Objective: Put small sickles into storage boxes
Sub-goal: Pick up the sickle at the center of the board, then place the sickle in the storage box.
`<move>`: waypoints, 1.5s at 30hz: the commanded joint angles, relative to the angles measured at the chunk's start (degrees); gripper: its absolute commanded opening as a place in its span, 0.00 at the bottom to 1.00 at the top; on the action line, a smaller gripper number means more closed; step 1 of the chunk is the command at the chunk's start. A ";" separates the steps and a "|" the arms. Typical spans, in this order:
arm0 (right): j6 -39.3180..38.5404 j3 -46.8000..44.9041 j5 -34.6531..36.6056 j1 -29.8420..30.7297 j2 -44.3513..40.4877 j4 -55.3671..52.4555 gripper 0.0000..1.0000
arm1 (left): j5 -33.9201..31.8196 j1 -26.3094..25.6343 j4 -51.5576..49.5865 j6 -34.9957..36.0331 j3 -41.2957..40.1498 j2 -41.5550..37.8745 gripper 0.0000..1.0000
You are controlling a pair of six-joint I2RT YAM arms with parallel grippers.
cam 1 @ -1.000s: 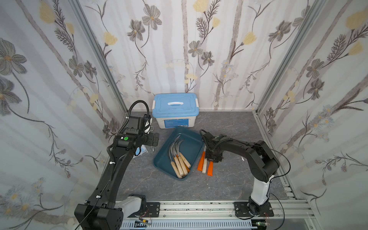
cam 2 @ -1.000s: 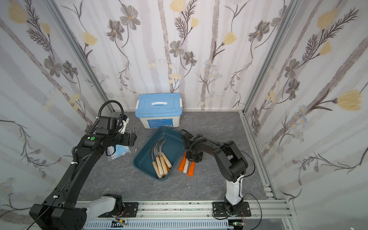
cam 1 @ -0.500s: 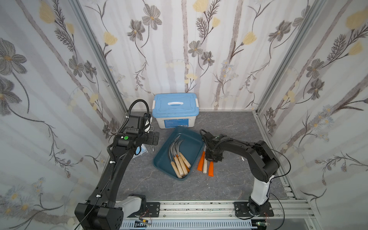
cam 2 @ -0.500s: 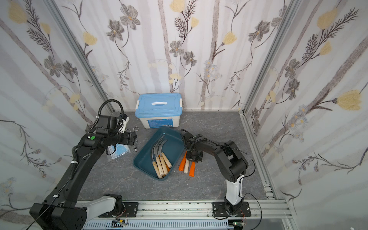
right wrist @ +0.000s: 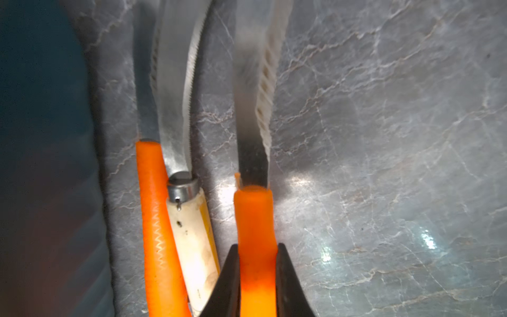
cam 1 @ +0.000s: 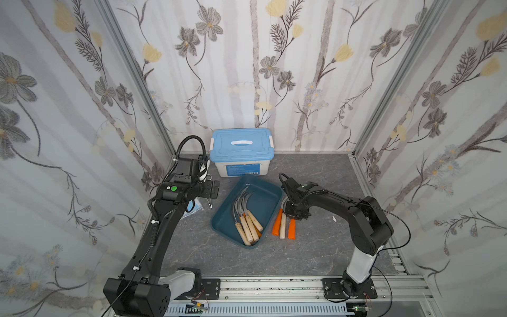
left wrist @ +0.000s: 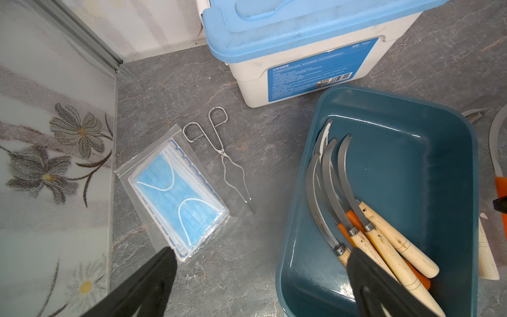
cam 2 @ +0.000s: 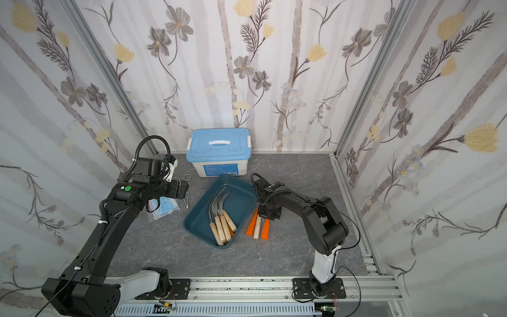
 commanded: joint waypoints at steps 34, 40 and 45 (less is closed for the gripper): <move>-6.04 45.57 0.05 8.47 11.08 -19.62 0.08 | -3.75 0.22 1.85 0.09 -1.31 0.20 1.00; -6.78 50.80 -3.66 13.93 16.82 -19.77 0.07 | -4.33 0.47 1.77 -0.05 -1.87 -0.15 1.00; -7.94 51.04 -6.85 15.68 19.23 -18.50 0.07 | -4.07 0.49 1.52 -0.09 -1.82 -0.41 1.00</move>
